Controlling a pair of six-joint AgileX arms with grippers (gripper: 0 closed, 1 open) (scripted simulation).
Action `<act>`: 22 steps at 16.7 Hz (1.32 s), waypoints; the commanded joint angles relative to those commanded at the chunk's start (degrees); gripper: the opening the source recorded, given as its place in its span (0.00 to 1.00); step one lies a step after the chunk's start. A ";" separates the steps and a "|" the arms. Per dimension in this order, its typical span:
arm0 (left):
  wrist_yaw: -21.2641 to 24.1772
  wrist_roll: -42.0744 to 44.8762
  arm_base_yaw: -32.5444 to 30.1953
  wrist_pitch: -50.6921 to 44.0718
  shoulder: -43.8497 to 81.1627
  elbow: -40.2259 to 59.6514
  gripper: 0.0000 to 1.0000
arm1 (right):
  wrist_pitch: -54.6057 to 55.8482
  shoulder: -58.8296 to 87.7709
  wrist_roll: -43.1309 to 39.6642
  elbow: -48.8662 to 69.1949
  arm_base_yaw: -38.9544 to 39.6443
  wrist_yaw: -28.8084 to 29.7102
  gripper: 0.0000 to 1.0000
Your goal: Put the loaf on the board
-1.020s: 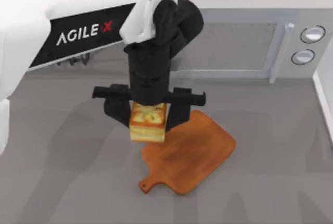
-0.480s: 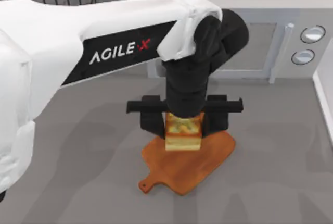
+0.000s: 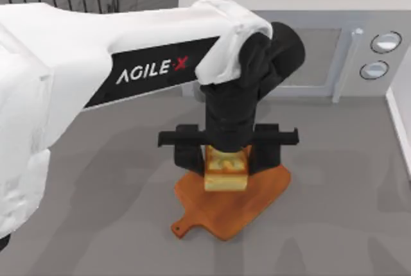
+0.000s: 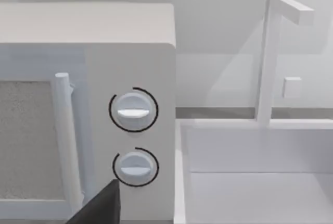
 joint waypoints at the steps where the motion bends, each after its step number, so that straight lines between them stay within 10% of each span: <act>1: 0.03 -0.02 0.00 0.89 0.15 -0.59 0.00 | 0.00 0.00 0.00 0.00 0.00 0.00 1.00; 12: -0.01 -0.15 -0.01 5.48 1.65 -3.86 0.00 | 0.00 0.00 0.00 0.00 0.00 0.00 1.00; 22: -0.01 -0.15 -0.01 5.48 1.65 -3.86 0.75 | 0.00 0.00 0.00 0.00 0.00 0.00 1.00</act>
